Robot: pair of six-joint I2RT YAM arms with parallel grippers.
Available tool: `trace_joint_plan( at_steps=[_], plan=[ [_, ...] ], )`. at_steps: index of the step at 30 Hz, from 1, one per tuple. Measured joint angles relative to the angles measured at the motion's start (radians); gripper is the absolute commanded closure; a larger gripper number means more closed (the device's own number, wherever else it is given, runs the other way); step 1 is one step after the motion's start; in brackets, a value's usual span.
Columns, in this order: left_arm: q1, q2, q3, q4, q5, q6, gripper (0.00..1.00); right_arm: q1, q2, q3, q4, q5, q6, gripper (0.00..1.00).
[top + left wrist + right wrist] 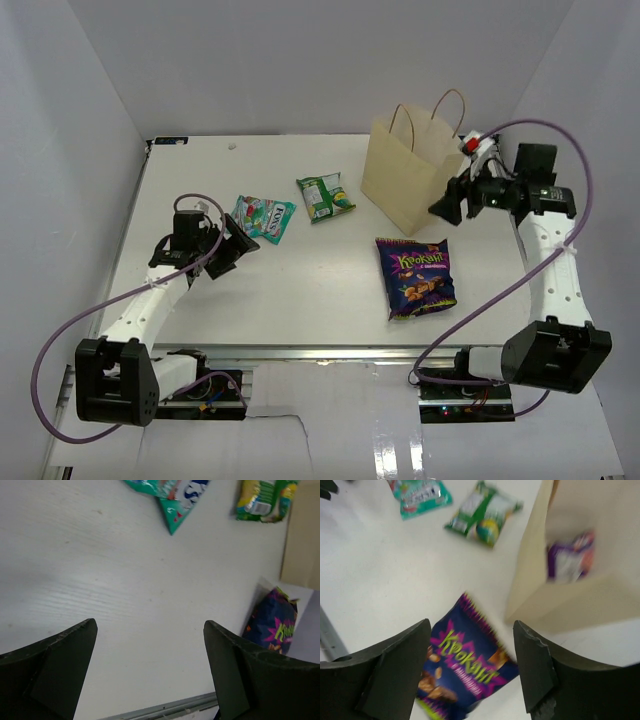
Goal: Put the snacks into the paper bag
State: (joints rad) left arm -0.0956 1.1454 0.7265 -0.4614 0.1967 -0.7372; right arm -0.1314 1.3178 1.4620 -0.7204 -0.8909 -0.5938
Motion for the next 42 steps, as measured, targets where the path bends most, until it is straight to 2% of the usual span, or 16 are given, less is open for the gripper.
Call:
trace_joint_plan(
  at_steps=[3,4,5,10,16,22,26,30,32,33,35,36,38,39,41,42],
  plan=[
    [0.000,-0.005,-0.039,0.103,0.130,0.031,0.02,0.002,-0.013,-0.237,-0.052,0.129,0.075,0.14],
    [0.000,-0.003,-0.047,0.133,0.164,0.035,0.02,0.002,-0.008,-0.305,-0.050,0.169,0.110,0.02],
    [0.000,0.000,-0.051,0.158,0.199,0.039,0.02,0.001,-0.002,-0.381,-0.047,0.214,0.159,0.10],
    [0.000,0.045,-0.051,0.261,0.321,0.040,0.02,0.000,-0.032,-0.610,0.069,0.345,0.372,0.10],
    [0.000,0.048,-0.077,0.306,0.372,0.029,0.02,0.001,-0.029,-0.663,0.262,0.458,0.537,0.10],
    [0.000,0.031,-0.121,0.321,0.387,0.011,0.02,0.001,0.034,-0.714,0.374,0.536,0.584,0.10],
    [0.000,0.031,-0.125,0.337,0.397,0.004,0.02,0.001,0.075,-0.734,0.422,0.513,0.595,0.09],
    [0.000,0.033,-0.125,0.356,0.417,-0.002,0.02,-0.005,0.134,-0.745,0.469,0.430,0.629,0.01],
    [0.000,0.034,-0.125,0.364,0.425,-0.004,0.02,-0.007,0.156,-0.754,0.494,0.386,0.644,0.14],
    [0.000,0.035,-0.125,0.366,0.427,-0.005,0.02,-0.007,0.163,-0.756,0.505,0.365,0.647,0.25],
    [0.000,0.035,-0.125,0.369,0.433,-0.005,0.02,-0.008,0.178,-0.759,0.518,0.329,0.652,0.40],
    [0.000,0.035,-0.125,0.372,0.436,-0.005,0.02,-0.009,0.187,-0.759,0.521,0.305,0.655,0.54],
    [0.000,0.035,-0.125,0.379,0.441,-0.008,0.02,-0.011,0.200,-0.759,0.521,0.254,0.662,0.64],
    [0.000,0.035,-0.126,0.383,0.443,-0.008,0.02,-0.012,0.205,-0.759,0.522,0.237,0.659,0.73],
    [0.000,0.036,-0.130,0.389,0.448,-0.013,0.02,-0.018,0.209,-0.758,0.520,0.186,0.653,0.80],
    [0.000,0.036,-0.133,0.389,0.450,-0.014,0.02,-0.021,0.209,-0.758,0.517,0.162,0.643,0.87]
  ],
)
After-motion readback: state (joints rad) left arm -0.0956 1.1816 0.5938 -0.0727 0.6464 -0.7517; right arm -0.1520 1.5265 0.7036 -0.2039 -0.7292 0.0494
